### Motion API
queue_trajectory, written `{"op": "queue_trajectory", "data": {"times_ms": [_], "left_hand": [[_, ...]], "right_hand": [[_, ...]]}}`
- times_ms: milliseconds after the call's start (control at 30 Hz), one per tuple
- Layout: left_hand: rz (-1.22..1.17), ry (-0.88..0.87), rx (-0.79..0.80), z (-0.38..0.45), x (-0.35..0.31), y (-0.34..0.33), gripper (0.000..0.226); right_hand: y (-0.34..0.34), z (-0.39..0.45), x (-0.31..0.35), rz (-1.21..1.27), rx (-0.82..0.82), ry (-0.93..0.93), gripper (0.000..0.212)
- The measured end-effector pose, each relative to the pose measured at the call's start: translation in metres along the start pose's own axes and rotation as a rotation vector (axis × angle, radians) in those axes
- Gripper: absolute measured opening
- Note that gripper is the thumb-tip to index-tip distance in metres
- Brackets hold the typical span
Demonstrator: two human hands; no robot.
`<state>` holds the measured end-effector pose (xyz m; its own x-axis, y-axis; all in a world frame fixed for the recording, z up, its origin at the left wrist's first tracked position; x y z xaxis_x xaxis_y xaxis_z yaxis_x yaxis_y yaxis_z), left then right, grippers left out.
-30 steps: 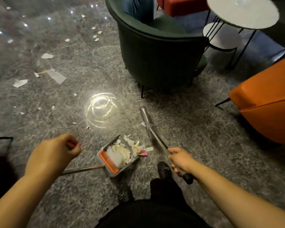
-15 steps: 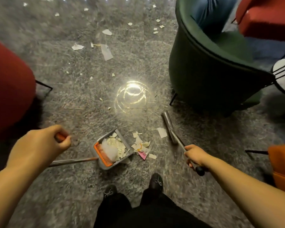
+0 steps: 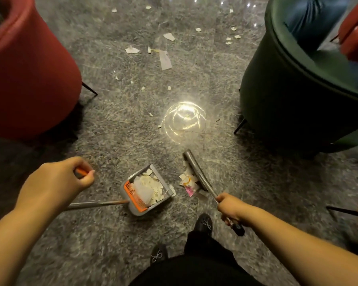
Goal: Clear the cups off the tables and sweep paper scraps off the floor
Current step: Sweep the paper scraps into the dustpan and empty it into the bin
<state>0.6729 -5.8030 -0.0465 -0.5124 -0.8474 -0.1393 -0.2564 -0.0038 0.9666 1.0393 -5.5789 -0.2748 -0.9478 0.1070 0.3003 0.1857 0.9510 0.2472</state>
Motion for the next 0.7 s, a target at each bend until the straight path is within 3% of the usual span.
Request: {"op": "queue_trajectory", "data": {"times_ms": [367,700], "left_hand": [[-0.009,-0.017,0.027,-0.045,0.06,0.001,0.018],[0.06,-0.132,0.069,-0.043,0.068,-0.029,0.017]], "right_hand": [[-0.076,-0.033,0.007,0.084,-0.011,0.033,0.039],[-0.093,-0.065,-0.019,0.177,-0.095,0.002,0.044]]}}
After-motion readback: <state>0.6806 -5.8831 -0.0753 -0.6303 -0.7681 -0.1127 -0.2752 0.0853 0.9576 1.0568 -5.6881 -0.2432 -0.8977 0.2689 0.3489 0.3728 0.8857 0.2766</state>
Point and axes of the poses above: each hand's wrist, its own z-axis towards the middle knuckle, its own y-axis out of the back of the hand, x = y × z, the point moved 10 cm from there along z, towards the middle knuckle
